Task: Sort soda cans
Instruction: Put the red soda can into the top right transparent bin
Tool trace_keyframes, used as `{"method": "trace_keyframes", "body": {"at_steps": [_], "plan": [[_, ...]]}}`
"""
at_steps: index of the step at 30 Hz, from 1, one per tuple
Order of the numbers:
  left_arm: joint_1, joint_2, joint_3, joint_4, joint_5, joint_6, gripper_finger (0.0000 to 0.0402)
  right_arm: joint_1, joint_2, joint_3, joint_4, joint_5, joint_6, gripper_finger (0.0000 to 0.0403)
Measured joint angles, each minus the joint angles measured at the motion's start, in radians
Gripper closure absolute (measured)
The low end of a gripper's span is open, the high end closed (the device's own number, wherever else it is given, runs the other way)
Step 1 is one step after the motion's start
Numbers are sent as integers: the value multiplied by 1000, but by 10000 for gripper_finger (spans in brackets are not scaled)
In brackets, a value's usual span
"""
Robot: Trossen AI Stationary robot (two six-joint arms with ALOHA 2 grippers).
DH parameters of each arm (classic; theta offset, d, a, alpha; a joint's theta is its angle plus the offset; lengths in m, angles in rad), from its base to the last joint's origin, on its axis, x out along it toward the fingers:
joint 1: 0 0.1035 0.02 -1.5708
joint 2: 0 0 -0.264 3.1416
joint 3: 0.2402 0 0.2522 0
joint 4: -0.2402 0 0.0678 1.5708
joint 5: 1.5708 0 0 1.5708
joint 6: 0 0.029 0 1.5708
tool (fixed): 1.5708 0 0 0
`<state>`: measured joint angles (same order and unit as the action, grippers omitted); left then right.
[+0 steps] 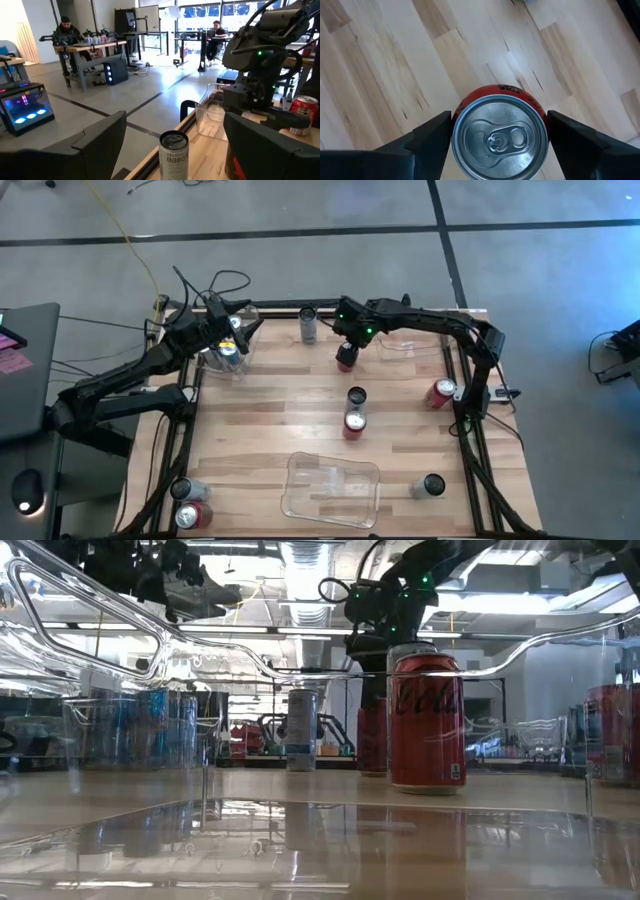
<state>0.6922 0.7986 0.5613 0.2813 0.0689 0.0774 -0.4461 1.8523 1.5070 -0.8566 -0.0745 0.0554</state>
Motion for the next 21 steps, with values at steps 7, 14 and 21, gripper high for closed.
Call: {"method": "trace_keyframes", "body": {"at_steps": [7,14,21], "plan": [[0,0,0,0,0,4,70,0,0,0,-1,35,16,106],[0,0,0,1,0,5,70,3,3,43,-63,43,11,110],[0,0,0,0,0,5,70,2,3,145,-169,50,8,111]]}}
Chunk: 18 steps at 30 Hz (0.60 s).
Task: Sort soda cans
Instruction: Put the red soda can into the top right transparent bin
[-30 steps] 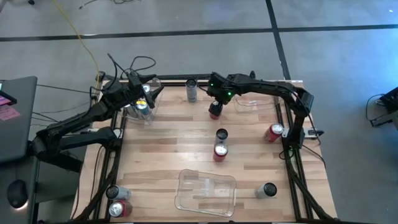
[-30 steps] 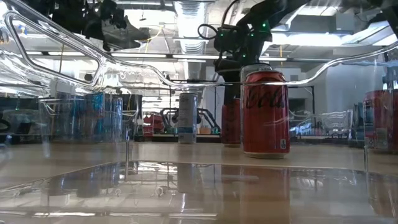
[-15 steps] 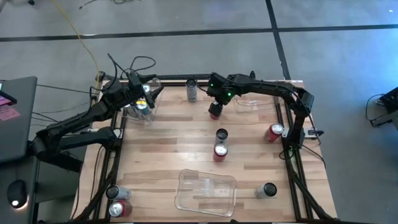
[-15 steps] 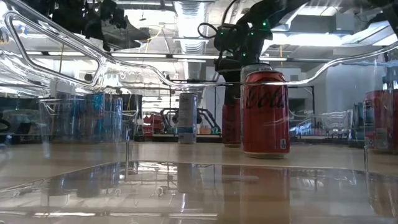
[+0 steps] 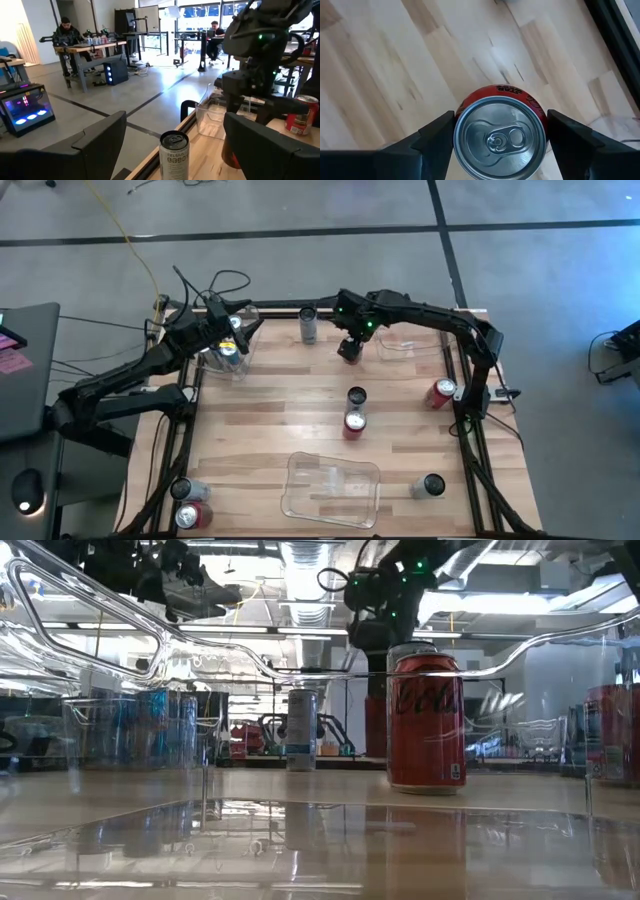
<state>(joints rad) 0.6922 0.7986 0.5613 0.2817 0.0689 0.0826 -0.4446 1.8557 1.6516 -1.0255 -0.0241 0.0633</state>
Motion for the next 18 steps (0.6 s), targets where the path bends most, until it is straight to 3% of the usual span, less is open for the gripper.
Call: {"method": "trace_keyframes", "body": {"at_steps": [11,18], "plan": [[0,0,0,-7,0,4,70,-11,-2,146,-148,-7,-27,111],[0,0,0,-22,0,5,70,-74,-61,153,-152,-1,-19,111]]}}
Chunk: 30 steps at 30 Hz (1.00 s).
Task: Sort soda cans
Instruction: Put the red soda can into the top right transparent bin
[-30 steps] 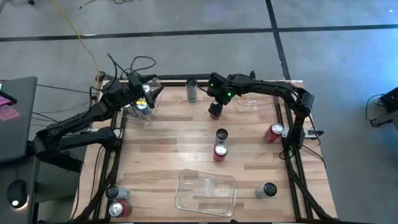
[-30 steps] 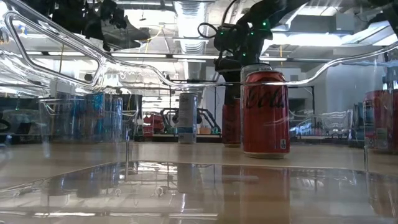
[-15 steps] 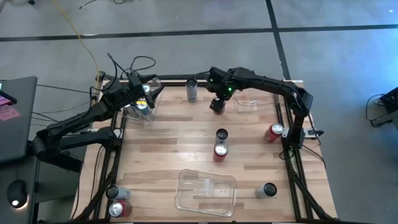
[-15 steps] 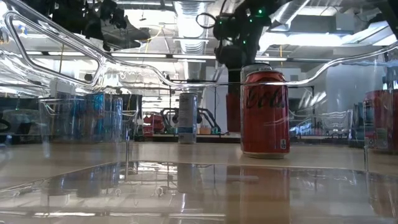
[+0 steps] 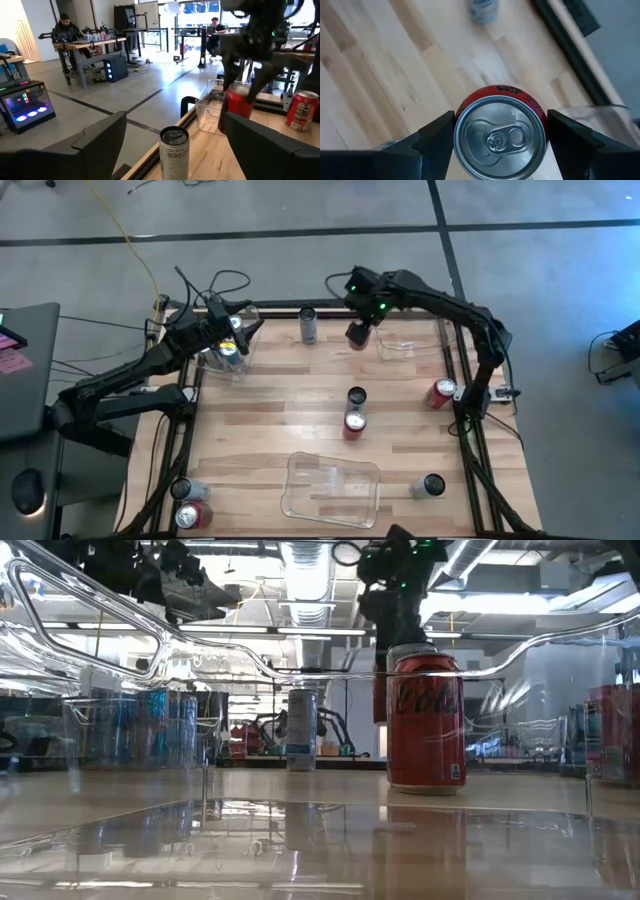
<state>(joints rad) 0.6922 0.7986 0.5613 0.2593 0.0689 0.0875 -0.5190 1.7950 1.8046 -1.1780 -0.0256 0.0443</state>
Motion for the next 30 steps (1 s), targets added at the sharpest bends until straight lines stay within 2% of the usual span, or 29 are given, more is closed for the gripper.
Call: {"method": "trace_keyframes", "body": {"at_steps": [10,17,24,30], "plan": [[0,0,0,-2,0,0,70,-109,-149,1,-33,26,24,111],[0,0,0,-2,0,-4,70,-211,-167,-17,-83,65,49,111],[0,-9,0,-24,0,9,70,-287,-167,-177,12,48,54,111],[0,-8,0,-19,0,6,70,-338,-166,-317,174,50,53,111]]}}
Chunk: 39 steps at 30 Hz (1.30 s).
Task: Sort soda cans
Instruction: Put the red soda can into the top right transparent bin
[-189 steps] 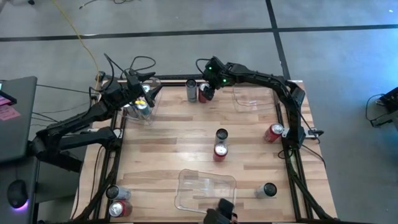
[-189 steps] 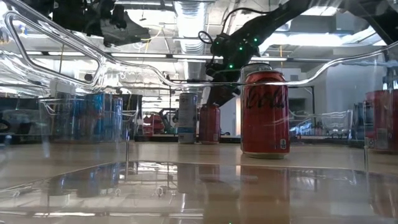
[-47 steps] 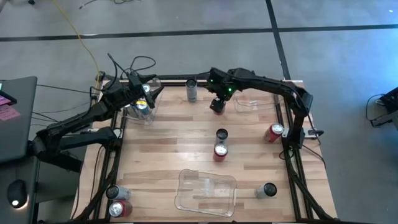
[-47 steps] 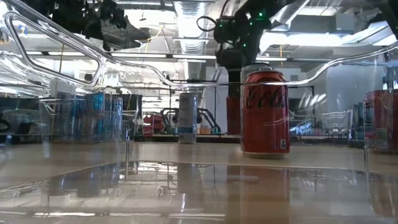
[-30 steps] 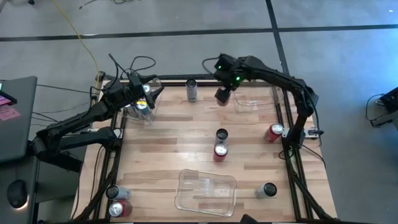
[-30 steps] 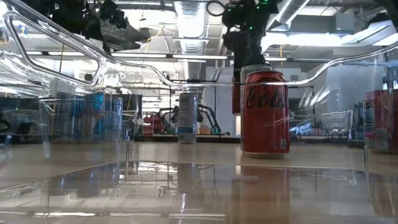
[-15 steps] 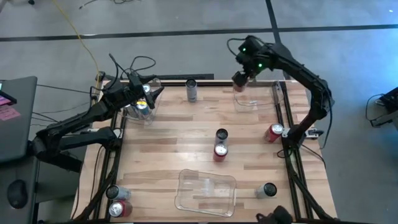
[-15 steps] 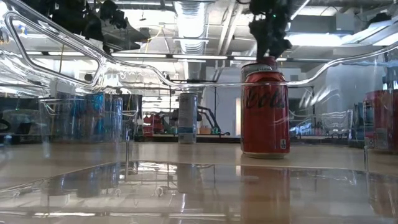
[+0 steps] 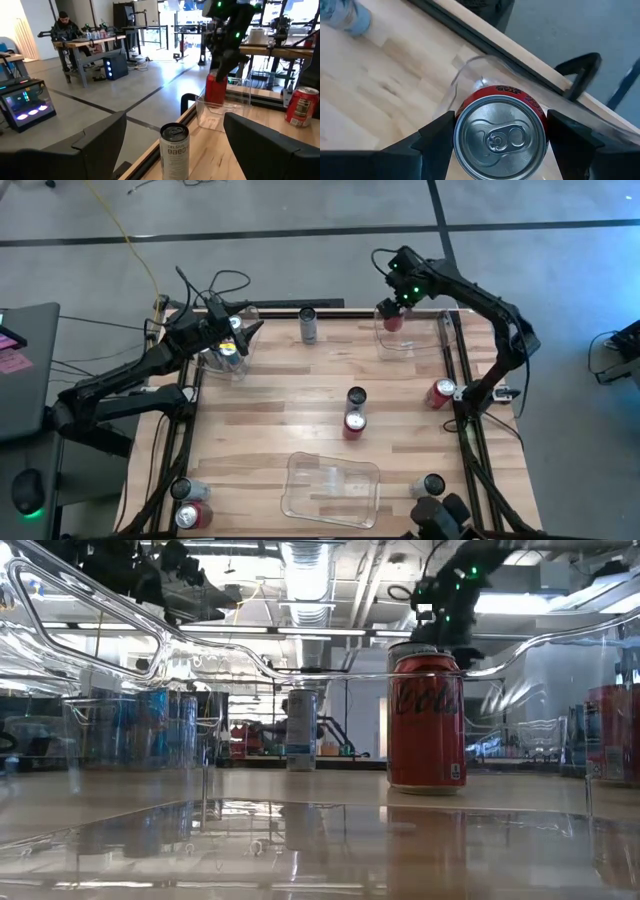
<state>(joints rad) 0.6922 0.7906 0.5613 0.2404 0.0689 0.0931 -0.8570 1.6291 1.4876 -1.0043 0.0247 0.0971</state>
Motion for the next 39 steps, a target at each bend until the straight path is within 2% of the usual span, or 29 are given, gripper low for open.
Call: {"method": "trace_keyframes", "body": {"at_steps": [6,13,20,32,39], "plan": [[0,0,0,0,0,-2,70,-47,0,-124,154,-71,0,111],[0,0,0,-3,0,-3,70,-90,2,-218,240,-76,0,111],[0,0,0,-3,0,-3,70,-91,1,-233,280,-79,-15,99],[0,0,0,-3,0,-3,70,-87,1,-234,305,-79,-11,38],[0,0,0,-4,0,-3,70,-88,-14,-234,297,-78,-9,29]]}}
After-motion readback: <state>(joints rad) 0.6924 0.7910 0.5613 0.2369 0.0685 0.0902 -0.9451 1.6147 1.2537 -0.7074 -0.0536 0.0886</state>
